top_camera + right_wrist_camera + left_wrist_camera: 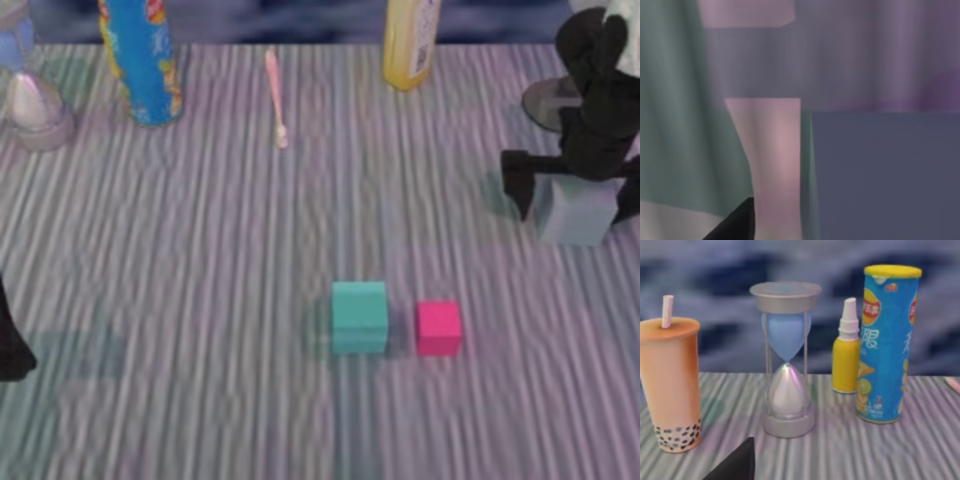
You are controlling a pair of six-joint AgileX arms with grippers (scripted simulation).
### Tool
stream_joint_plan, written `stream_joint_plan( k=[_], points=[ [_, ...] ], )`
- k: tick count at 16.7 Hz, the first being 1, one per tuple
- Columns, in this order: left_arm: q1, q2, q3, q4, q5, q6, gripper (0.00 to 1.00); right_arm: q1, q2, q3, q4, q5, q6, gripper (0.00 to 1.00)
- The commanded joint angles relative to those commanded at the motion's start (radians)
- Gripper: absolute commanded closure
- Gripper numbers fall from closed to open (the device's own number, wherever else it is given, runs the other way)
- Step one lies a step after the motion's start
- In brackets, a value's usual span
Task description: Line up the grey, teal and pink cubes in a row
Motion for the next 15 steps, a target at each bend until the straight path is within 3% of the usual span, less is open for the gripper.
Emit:
stream_joint_plan(
  k=[13,15],
  points=[
    [0.0,0.0,0.0,0.0,0.0,0.0,0.0,0.0,0.0,0.0,0.0,0.0,0.0,0.98],
    [0.0,0.0,0.0,0.0,0.0,0.0,0.0,0.0,0.0,0.0,0.0,0.0,0.0,1.0]
  ],
)
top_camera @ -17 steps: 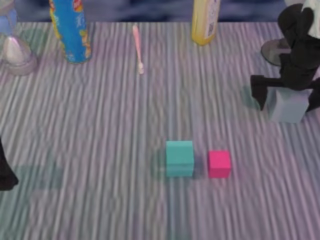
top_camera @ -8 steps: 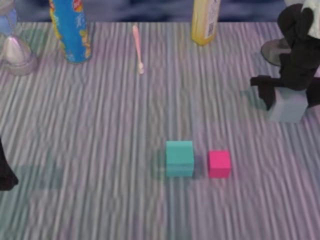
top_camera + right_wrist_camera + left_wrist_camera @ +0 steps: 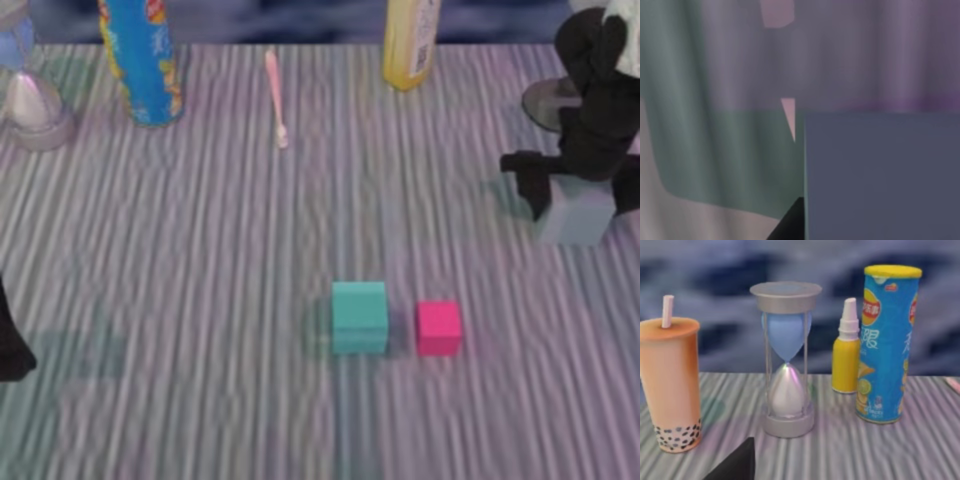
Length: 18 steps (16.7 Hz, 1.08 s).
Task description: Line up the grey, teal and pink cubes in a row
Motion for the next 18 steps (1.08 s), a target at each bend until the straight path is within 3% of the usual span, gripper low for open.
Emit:
stream_joint_plan(
  k=[8,14,18],
  points=[
    [0.0,0.0,0.0,0.0,0.0,0.0,0.0,-0.003,-0.009,0.005,-0.006,0.002,0.0,1.0],
    [0.0,0.0,0.0,0.0,0.0,0.0,0.0,0.003,-0.052,0.147,-0.201,0.001,0.0,1.0],
    [0.0,0.0,0.0,0.0,0.0,0.0,0.0,0.005,-0.068,0.178,-0.238,0.001,-0.001,1.0]
  ],
)
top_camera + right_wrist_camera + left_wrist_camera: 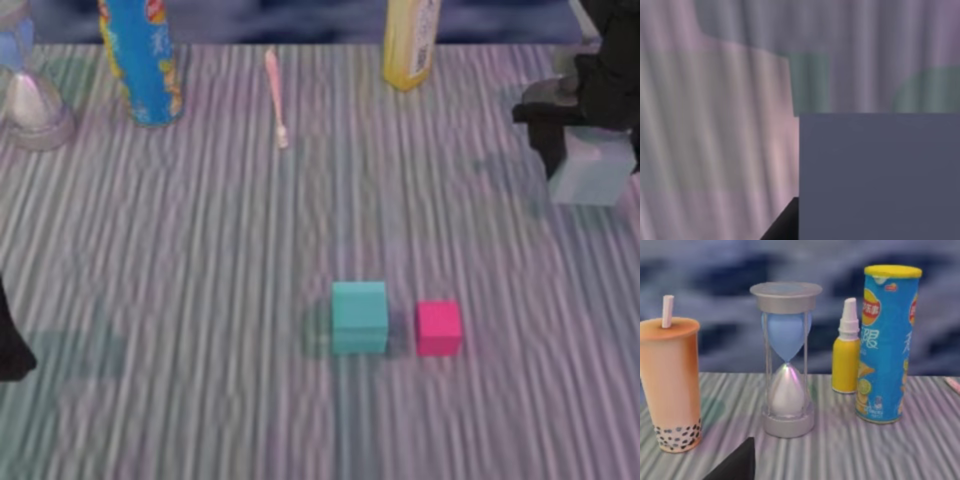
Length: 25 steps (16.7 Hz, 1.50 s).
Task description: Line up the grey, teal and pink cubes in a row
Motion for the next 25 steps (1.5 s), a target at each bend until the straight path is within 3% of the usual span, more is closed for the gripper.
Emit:
stream_joint_plan(
  k=[3,6,9,15,18,25],
  points=[
    [0.0,0.0,0.0,0.0,0.0,0.0,0.0,-0.003,0.005,0.0,0.001,0.0,0.004,1.0],
    [0.0,0.0,0.0,0.0,0.0,0.0,0.0,0.063,0.05,0.069,-0.044,0.001,0.066,1.0],
    [0.0,0.0,0.0,0.0,0.0,0.0,0.0,0.207,0.138,0.232,-0.134,0.003,0.196,1.0],
    [0.0,0.0,0.0,0.0,0.0,0.0,0.0,0.589,0.333,0.681,-0.349,0.005,0.521,1.0],
    [0.0,0.0,0.0,0.0,0.0,0.0,0.0,0.716,0.391,0.809,-0.419,0.008,0.638,1.0],
    [0.0,0.0,0.0,0.0,0.0,0.0,0.0,0.75,0.403,0.841,-0.435,0.008,0.673,1.0]
  ],
)
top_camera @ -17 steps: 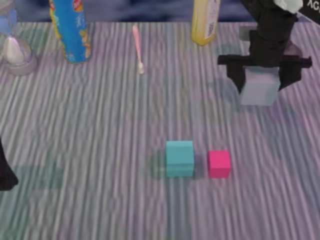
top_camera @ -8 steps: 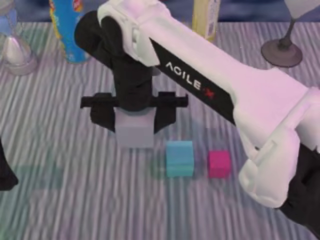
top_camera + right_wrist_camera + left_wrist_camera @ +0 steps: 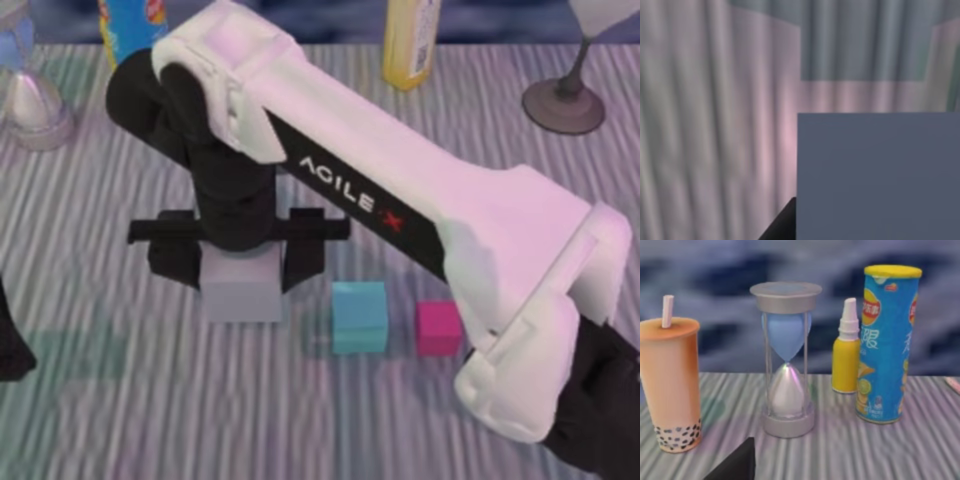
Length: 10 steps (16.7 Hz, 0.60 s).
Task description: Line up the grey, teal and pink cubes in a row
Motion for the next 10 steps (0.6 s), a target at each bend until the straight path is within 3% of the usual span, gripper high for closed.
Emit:
stream_joint_plan(
  k=[4,10],
  points=[
    [0.0,0.0,0.0,0.0,0.0,0.0,0.0,-0.001,-0.036,-0.116,0.097,0.001,-0.001,1.0],
    [0.0,0.0,0.0,0.0,0.0,0.0,0.0,0.001,-0.11,-0.469,0.337,-0.001,0.0,1.0]
  ],
)
